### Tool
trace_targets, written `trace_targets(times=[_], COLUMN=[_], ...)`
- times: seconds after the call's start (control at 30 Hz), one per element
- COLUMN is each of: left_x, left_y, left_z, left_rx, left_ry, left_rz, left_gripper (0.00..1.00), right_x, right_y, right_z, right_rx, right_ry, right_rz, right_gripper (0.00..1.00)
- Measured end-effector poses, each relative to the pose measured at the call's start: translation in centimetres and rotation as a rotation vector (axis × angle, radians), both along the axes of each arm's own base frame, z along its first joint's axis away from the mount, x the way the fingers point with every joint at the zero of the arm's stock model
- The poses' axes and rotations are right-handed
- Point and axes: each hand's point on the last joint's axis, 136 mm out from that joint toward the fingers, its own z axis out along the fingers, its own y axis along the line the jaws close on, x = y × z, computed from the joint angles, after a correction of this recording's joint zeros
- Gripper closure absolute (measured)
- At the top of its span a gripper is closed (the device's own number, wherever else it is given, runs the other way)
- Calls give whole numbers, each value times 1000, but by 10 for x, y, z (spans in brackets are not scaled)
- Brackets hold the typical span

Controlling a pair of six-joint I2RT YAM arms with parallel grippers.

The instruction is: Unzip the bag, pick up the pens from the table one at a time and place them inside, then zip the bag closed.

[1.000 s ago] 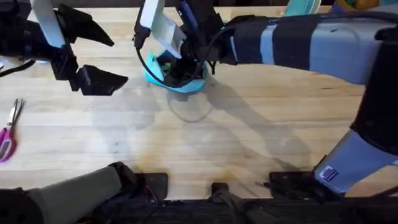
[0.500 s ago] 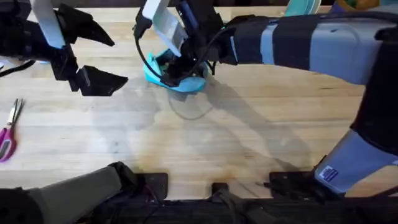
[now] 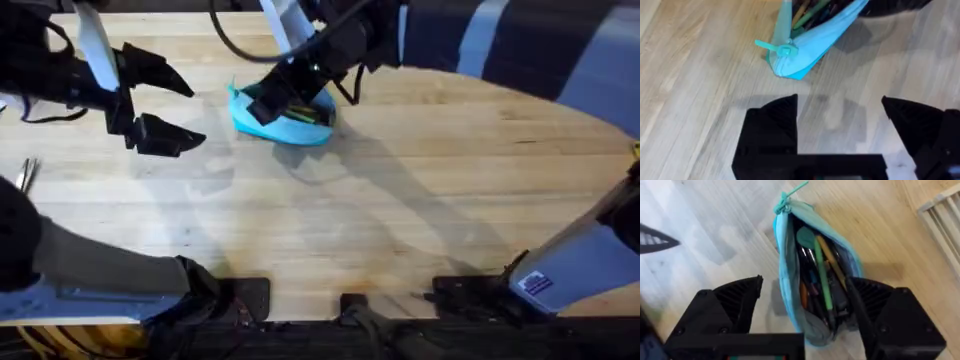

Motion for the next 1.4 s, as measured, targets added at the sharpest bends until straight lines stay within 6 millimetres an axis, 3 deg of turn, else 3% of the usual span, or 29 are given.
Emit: trace_targets(times=[0.23,0.4,0.57,0.77,1.07,1.2,1.4], left_x=[7,16,27,46,61,64,65], left_y=[3,6,7,10,9,8,7], left_z=[-33,-57,-69,-67,-64,-60,-58], left_rx=[-33,-69,-116,-180,-277,-305,-318], left_ry=[-3,-6,-33,-86,-91,-99,-104], left_rz=[-101,-126,-111,-38,46,59,65], left_gripper=[10,10,10,10,9,9,7], right_x=[6,12,17,29,19,27,38], right_y=[5,5,13,28,35,44,65], right_z=[46,57,57,54,47,48,28], right_rx=[48,94,142,194,203,247,279], right_ry=[10,42,80,67,127,121,109], right_rz=[-56,-147,-199,-205,-233,-249,-240], right_gripper=[4,5,5,4,3,4,5])
